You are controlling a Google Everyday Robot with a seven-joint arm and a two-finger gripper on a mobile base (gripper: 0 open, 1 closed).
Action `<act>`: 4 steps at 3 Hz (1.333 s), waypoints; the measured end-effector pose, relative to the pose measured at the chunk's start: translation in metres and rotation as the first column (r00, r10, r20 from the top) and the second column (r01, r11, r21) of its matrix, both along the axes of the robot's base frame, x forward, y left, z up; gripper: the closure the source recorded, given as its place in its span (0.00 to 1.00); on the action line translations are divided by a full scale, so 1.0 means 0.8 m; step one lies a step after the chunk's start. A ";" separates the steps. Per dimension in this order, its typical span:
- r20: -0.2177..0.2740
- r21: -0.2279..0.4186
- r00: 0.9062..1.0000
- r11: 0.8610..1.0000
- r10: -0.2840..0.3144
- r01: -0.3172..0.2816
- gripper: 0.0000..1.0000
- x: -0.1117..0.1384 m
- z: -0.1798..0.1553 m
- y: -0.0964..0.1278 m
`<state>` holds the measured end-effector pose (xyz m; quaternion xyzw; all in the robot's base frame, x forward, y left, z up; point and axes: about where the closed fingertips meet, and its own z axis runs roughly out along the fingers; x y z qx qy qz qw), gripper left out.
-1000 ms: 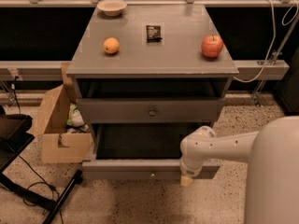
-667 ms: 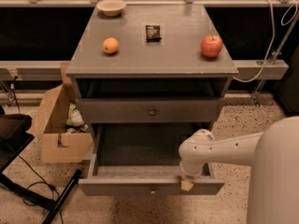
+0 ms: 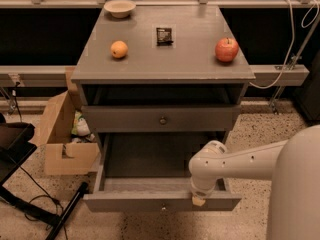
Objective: Open middle drawer
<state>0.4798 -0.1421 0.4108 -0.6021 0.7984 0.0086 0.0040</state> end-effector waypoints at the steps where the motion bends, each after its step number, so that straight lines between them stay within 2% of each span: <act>1: -0.002 0.000 1.000 1.000 0.000 0.000 0.85 -0.001 -0.001 0.000; 2: -0.006 -0.001 1.000 1.000 0.001 -0.001 0.54 -0.003 -0.003 0.000; 4: -0.011 -0.001 1.000 1.000 0.001 -0.001 0.08 -0.005 -0.006 -0.001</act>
Offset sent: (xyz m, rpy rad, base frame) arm -0.0008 -0.0001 -0.0009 -0.0003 0.0022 0.0004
